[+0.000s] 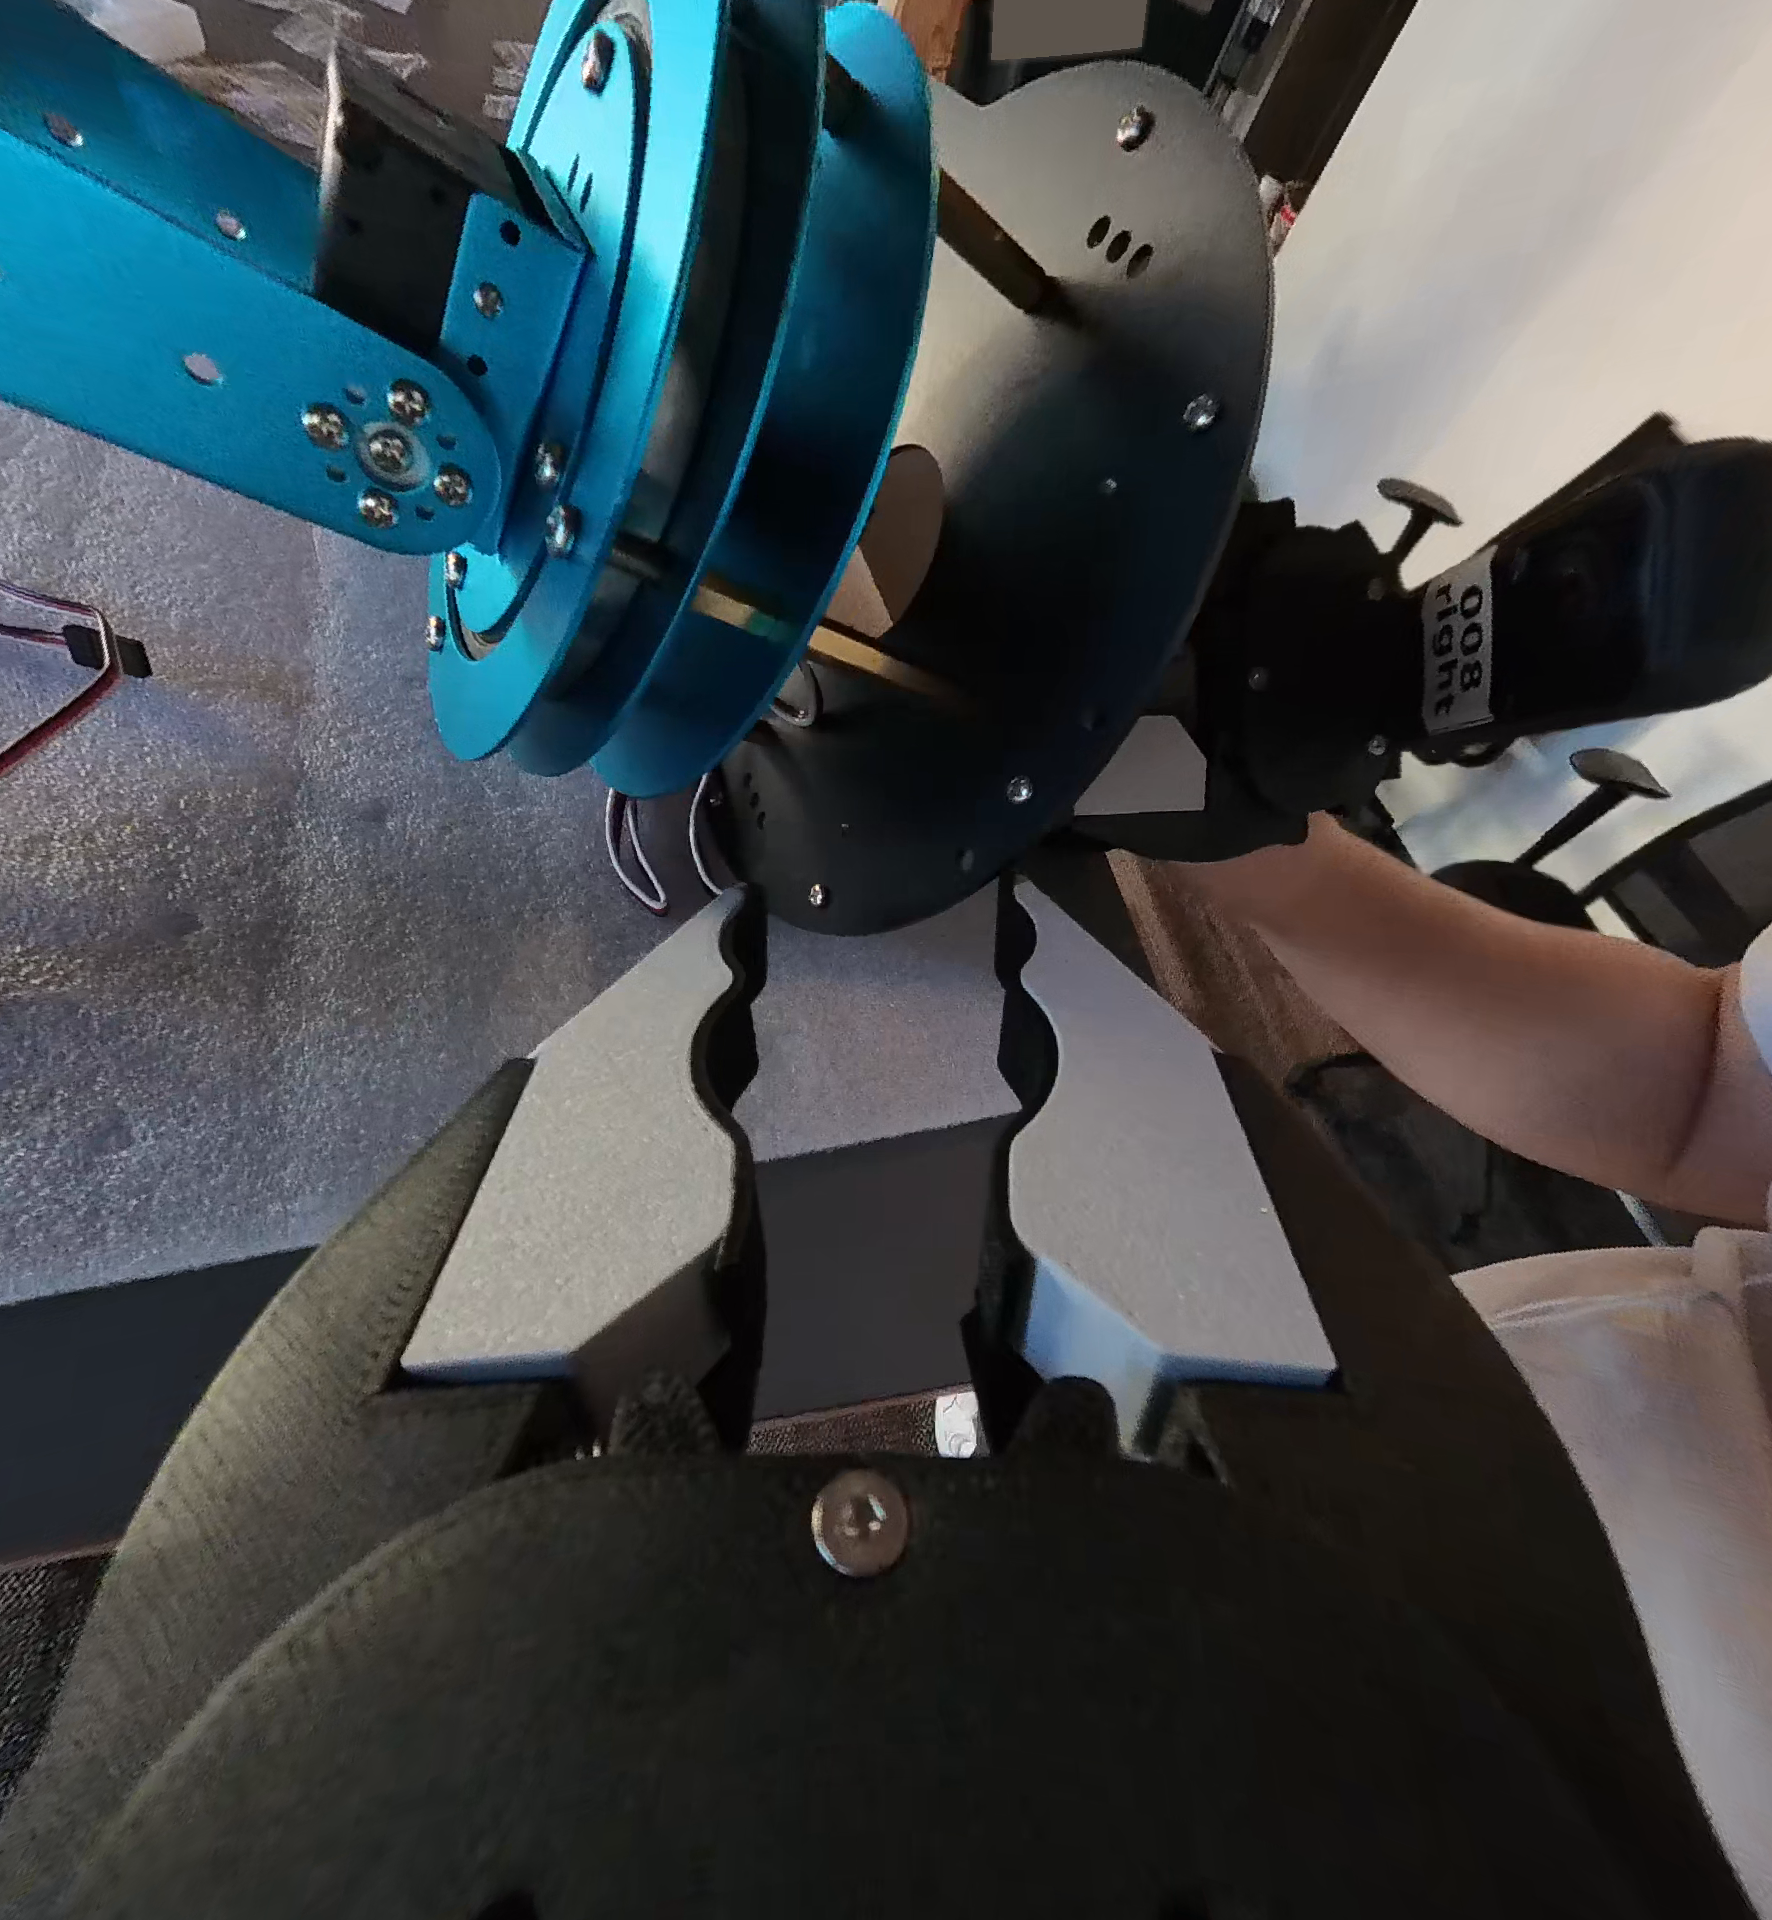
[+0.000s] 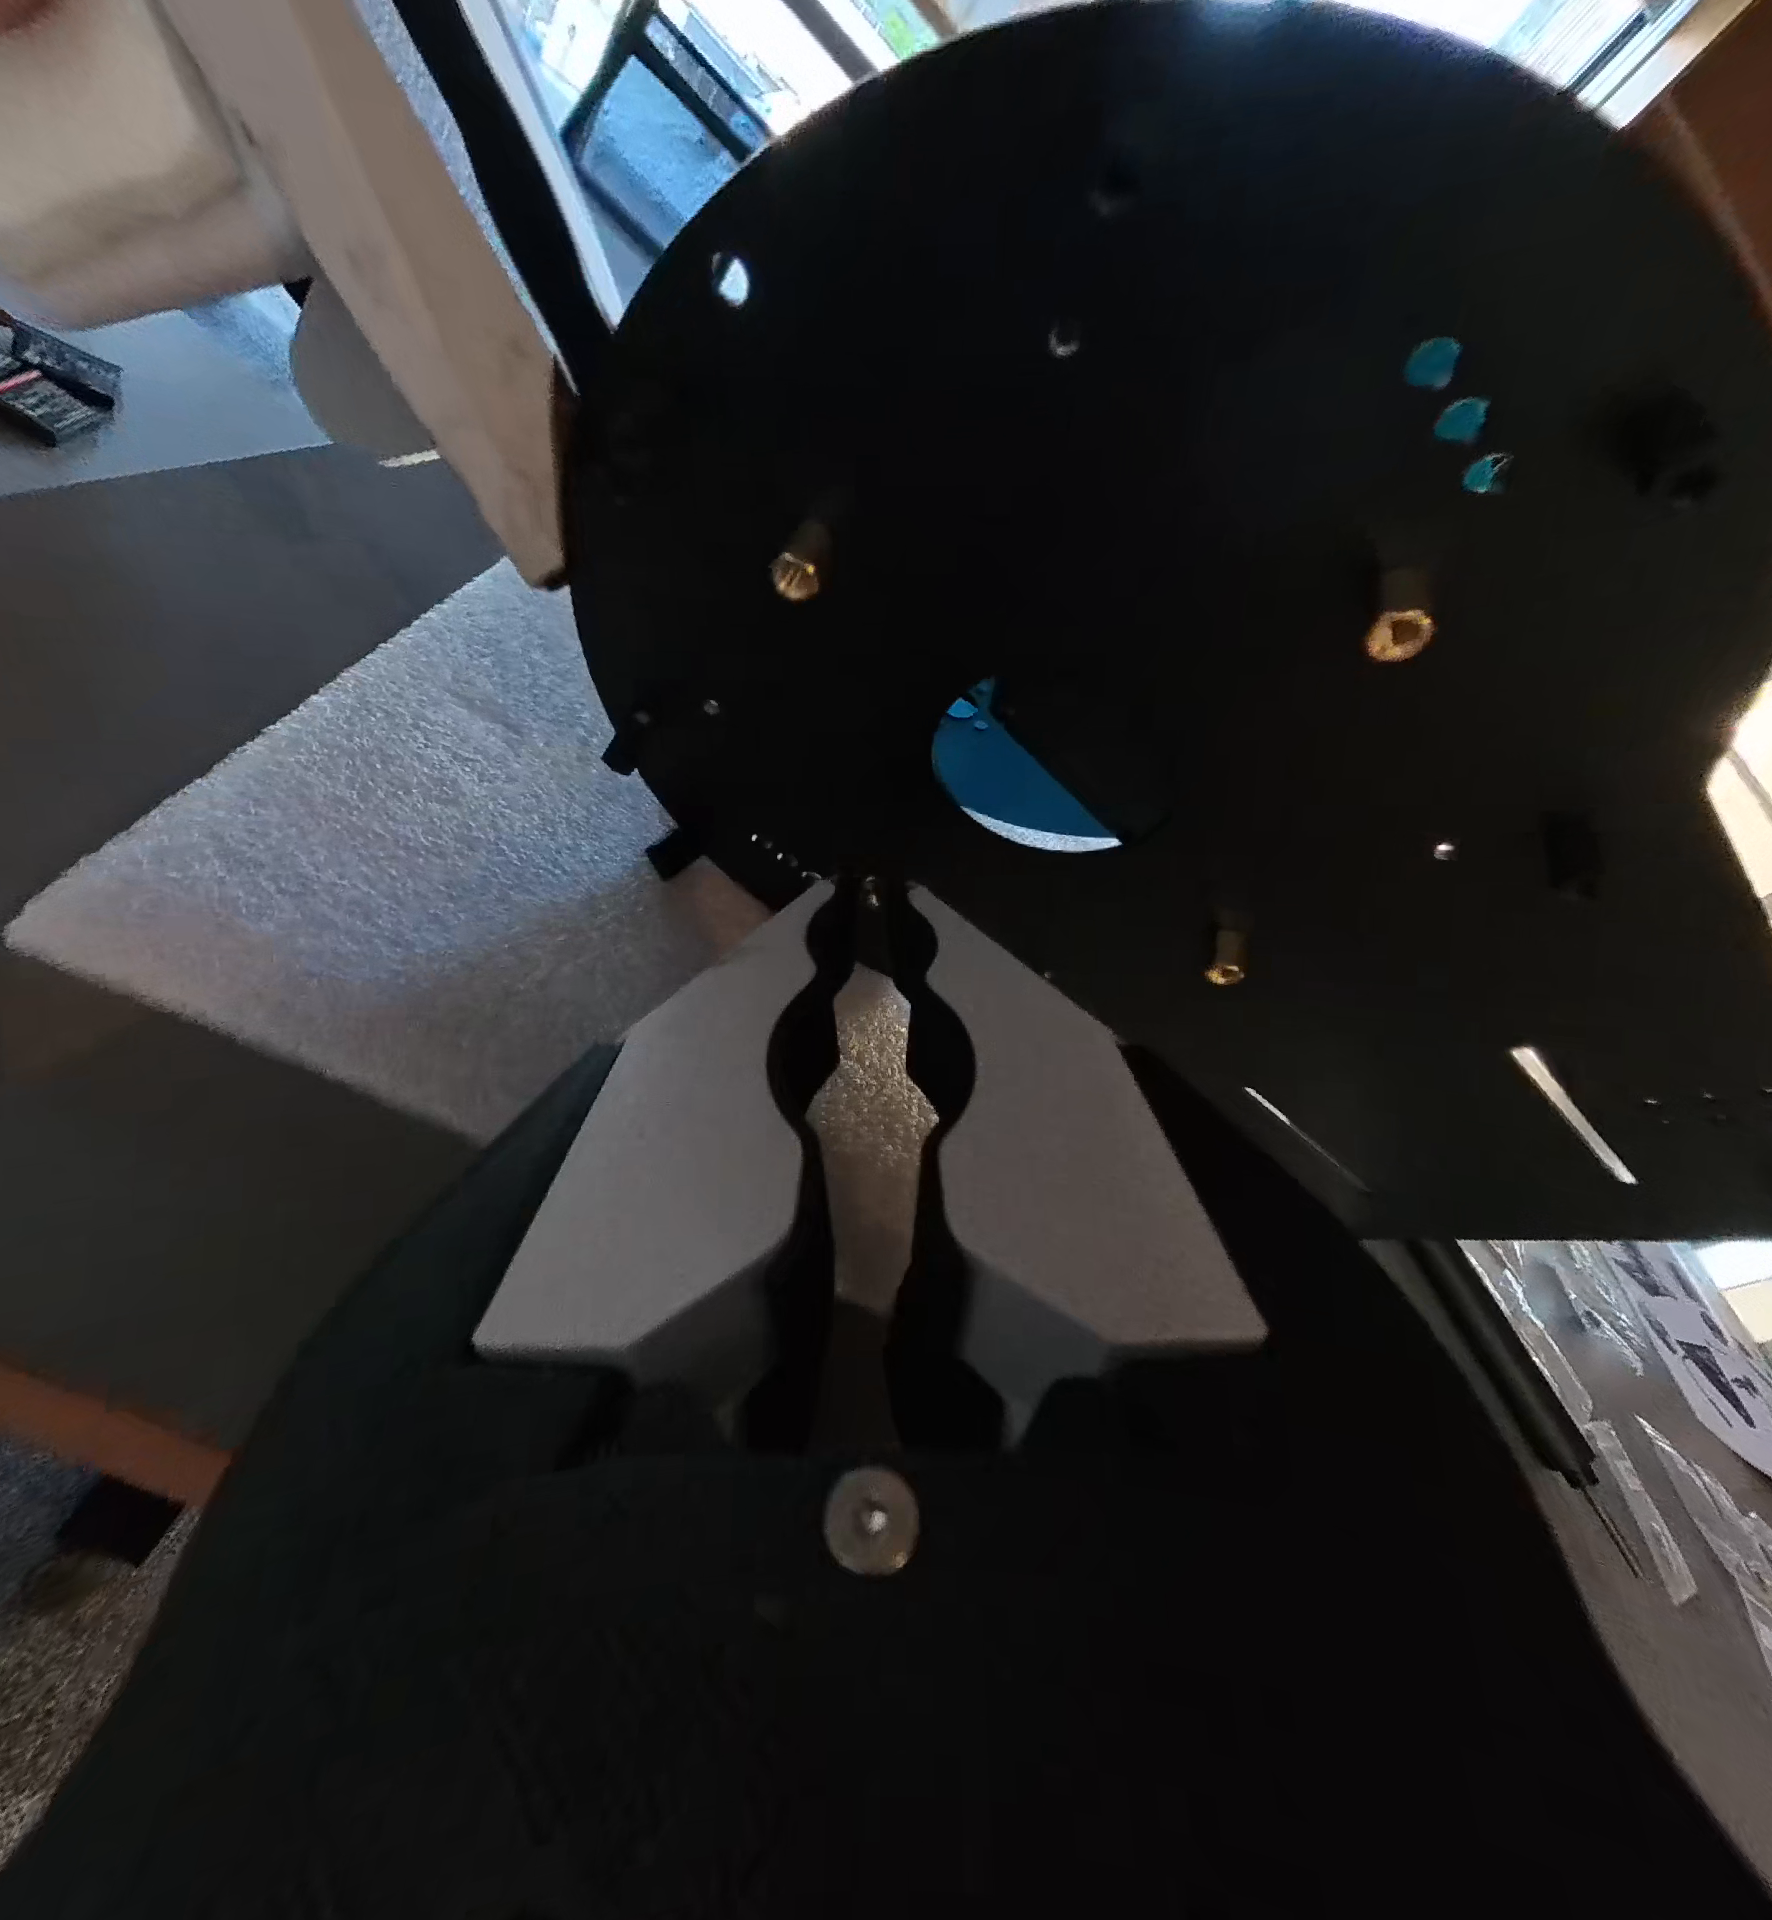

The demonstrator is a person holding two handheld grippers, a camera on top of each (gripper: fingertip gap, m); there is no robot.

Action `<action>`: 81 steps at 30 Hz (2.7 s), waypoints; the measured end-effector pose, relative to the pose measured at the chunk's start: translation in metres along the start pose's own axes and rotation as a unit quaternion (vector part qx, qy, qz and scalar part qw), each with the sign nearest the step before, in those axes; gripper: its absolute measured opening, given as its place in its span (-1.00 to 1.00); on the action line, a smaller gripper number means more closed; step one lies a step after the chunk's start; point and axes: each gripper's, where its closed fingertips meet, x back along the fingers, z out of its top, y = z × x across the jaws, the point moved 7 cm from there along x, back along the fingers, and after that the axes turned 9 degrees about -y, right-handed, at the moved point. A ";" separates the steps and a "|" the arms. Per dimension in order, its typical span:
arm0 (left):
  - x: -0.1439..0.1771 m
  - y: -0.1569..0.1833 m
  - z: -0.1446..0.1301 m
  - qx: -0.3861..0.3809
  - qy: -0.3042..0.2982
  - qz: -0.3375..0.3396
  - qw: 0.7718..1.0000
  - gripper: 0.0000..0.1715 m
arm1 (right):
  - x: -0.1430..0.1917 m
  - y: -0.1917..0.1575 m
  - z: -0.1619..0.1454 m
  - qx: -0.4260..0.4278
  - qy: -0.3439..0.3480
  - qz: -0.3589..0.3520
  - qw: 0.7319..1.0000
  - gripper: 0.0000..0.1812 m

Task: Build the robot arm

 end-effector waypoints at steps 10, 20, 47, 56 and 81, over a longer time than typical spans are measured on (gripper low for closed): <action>-0.001 0.000 -0.001 0.005 0.003 -0.003 1.000 -0.51 | -0.005 0.002 0.000 -0.004 -0.029 0.020 0.999 -0.95; 0.000 0.000 -0.001 0.011 0.004 -0.008 1.000 -0.52 | -0.007 0.004 0.001 -0.009 -0.055 0.046 0.997 -0.95; -0.003 0.000 -0.002 0.016 0.017 -0.033 0.999 -0.59 | -0.010 -0.001 0.015 -0.102 -0.187 0.014 0.977 -0.95; -0.004 0.000 -0.003 0.017 0.024 -0.054 0.998 -0.60 | -0.009 -0.005 0.014 -0.197 -0.181 0.016 0.963 -0.95; -0.006 -0.001 -0.002 0.017 0.024 -0.078 0.997 -0.61 | -0.008 0.003 0.007 -0.236 -0.152 0.056 0.958 -0.95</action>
